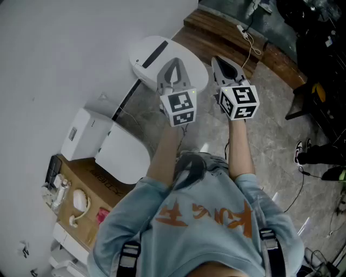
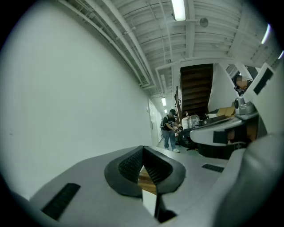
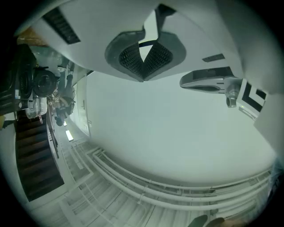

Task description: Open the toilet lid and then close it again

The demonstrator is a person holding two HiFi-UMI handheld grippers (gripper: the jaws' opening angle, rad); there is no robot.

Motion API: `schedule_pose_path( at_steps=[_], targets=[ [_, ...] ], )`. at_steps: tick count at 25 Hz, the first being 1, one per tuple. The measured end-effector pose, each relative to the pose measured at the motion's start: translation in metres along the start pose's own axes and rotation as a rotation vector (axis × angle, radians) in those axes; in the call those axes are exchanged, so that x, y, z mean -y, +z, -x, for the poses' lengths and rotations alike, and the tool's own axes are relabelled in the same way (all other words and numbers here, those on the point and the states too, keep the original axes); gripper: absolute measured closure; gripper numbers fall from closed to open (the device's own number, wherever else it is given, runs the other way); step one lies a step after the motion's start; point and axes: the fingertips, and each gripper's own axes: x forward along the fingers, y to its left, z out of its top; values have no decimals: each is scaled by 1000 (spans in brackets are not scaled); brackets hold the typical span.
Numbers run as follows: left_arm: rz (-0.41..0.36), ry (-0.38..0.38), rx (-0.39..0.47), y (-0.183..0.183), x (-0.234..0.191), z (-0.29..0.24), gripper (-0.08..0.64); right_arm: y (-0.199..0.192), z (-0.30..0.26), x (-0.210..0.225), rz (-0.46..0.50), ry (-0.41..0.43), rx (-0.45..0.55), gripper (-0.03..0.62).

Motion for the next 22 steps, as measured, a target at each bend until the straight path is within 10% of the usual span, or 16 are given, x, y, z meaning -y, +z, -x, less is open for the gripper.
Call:
schedule_pose_path(
  at_steps=[12, 22],
  targets=[
    [9, 96, -68, -41, -45, -40, 534, -34, -49, 38, -82, -47, 8, 580],
    [35, 28, -184, -105, -70, -179, 534, -85, -179, 85, -105, -78, -73, 580]
  ],
)
